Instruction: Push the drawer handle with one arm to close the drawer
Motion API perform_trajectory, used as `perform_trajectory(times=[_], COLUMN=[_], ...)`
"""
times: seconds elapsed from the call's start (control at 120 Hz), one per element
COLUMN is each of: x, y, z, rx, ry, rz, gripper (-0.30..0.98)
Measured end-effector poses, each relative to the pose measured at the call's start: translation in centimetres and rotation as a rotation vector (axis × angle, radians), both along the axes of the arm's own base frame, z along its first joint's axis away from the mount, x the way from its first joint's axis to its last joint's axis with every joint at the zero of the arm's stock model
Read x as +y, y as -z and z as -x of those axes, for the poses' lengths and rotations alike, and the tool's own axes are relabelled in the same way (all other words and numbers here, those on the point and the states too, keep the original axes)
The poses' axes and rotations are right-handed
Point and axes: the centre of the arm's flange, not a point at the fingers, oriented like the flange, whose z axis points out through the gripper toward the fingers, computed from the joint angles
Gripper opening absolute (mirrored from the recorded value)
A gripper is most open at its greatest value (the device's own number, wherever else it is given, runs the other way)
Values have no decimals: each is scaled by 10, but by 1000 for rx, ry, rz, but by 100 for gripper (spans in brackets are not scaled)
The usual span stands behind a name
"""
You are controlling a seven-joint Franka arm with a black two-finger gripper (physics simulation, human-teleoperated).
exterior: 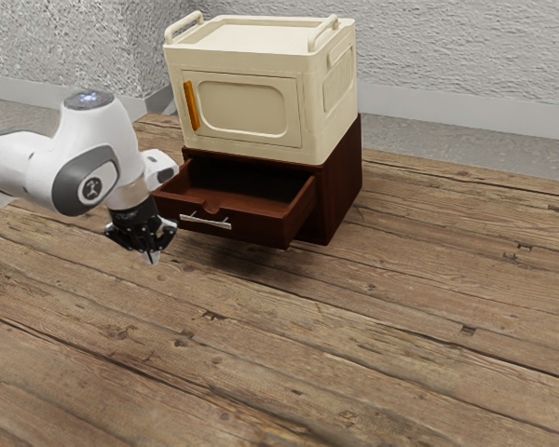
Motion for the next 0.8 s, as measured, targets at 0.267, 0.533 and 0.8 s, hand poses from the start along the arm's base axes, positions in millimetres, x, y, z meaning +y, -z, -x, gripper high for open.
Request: perform_trajectory(times=[0.267, 0.533, 0.8], x=[-21, -23, -2], y=[2, 7, 15], z=[-26, -57, -85], rx=[-58, -78, -81], ry=[98, 166, 190], rz=[-4, -9, -16], gripper=[-10, -10, -10])
